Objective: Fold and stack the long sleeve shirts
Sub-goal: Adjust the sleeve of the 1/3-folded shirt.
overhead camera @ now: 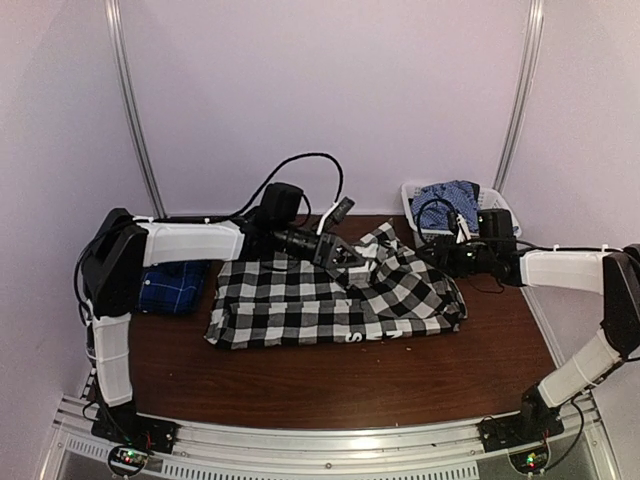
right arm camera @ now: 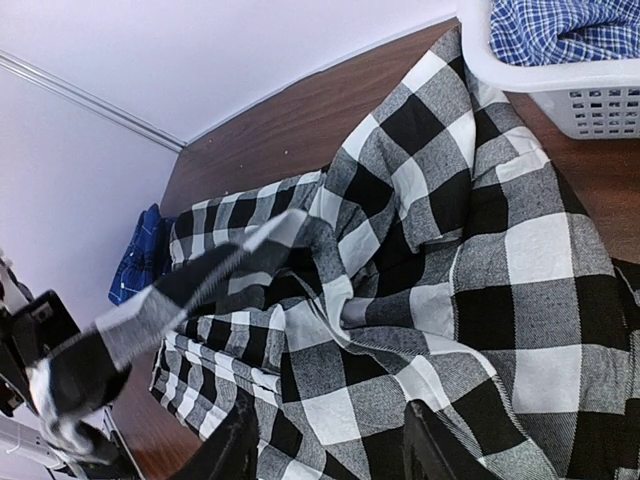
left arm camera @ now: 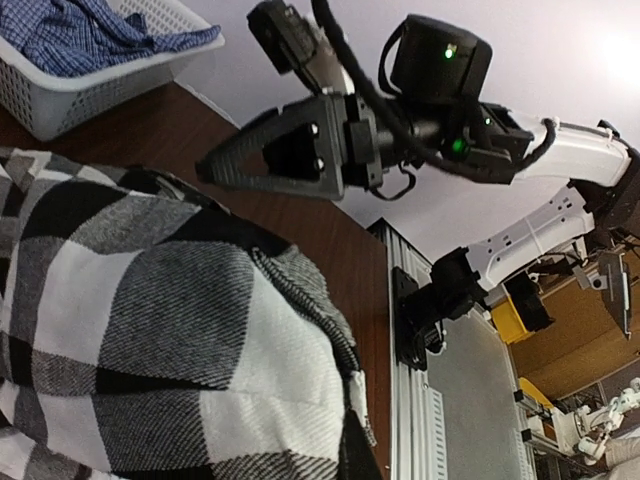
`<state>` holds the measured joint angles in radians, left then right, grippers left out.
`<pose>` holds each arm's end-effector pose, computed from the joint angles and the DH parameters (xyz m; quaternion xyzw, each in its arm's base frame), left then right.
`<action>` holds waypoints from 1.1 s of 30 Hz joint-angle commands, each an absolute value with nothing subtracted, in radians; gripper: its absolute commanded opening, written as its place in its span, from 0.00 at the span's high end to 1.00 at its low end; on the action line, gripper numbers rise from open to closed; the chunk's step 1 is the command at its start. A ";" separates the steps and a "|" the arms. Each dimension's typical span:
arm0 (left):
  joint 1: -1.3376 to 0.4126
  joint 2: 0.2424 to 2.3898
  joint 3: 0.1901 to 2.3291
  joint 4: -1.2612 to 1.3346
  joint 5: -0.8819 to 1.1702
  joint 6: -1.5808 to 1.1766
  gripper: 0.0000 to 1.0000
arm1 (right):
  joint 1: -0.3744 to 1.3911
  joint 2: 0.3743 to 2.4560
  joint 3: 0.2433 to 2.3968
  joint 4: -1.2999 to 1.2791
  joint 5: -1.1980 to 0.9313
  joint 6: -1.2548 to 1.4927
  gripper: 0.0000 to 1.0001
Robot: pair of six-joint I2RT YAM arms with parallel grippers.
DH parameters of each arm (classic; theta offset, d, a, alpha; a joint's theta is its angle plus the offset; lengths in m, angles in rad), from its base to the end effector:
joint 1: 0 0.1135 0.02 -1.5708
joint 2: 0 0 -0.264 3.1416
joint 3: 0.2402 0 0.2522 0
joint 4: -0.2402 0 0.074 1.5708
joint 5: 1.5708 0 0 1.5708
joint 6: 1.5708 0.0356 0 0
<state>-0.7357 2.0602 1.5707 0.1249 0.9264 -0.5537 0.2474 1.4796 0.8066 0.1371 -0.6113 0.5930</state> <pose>0.3350 -0.3416 0.2503 0.3193 0.7107 -0.5991 0.1844 0.2990 0.0966 0.2180 -0.0041 0.8421 0.4312 0.3240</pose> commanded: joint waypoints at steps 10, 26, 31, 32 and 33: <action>-0.743 1.904 1.260 -0.191 0.893 -0.337 0.99 | 0.230 1.430 0.774 0.108 -0.562 0.553 0.49; -0.634 1.855 1.134 -0.235 0.886 -0.294 0.89 | 0.232 1.441 0.732 0.133 -0.552 0.542 0.49; -0.609 1.857 1.111 -0.226 0.882 -0.289 0.85 | 0.232 1.434 0.729 0.120 -0.542 0.529 0.49; -0.602 1.856 1.100 -0.216 0.886 -0.293 0.85 | 0.233 1.434 0.727 0.120 -0.540 0.528 0.49; -0.595 1.855 1.085 -0.207 0.885 -0.300 0.85 | 0.233 1.432 0.724 0.122 -0.539 0.528 0.49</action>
